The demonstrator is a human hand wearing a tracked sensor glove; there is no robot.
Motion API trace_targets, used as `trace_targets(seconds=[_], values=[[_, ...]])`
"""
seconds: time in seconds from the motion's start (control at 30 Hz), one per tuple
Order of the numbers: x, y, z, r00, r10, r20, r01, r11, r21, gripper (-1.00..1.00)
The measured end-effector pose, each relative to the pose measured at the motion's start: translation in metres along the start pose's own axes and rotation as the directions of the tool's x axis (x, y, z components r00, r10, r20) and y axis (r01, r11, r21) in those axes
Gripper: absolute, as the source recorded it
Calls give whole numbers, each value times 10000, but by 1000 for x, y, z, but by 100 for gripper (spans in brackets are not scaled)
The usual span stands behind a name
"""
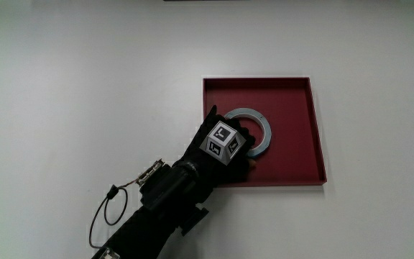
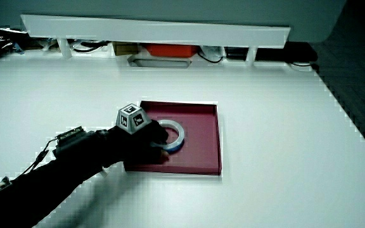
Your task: Place blue tape
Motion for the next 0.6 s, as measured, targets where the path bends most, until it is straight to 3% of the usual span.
trace_targets(seconds=[0.17, 0.23, 0.3, 0.43, 0.57, 0.6], values=[[-2, -5, 8, 9997, -31, 223, 28, 9999, 154, -62], [-2, -12, 19, 9998, -182, 130, 178, 9993, 323, -68], [-4, -19, 29, 9986, -252, 475, 228, 9984, 514, -74], [-3, -39, 53, 9981, -536, 311, 515, 9966, 639, -85], [-4, -53, 64, 9980, -613, 156, 621, 9961, -630, -97], [-3, -58, 71, 9963, -853, -99, 844, 9940, -701, -100]])
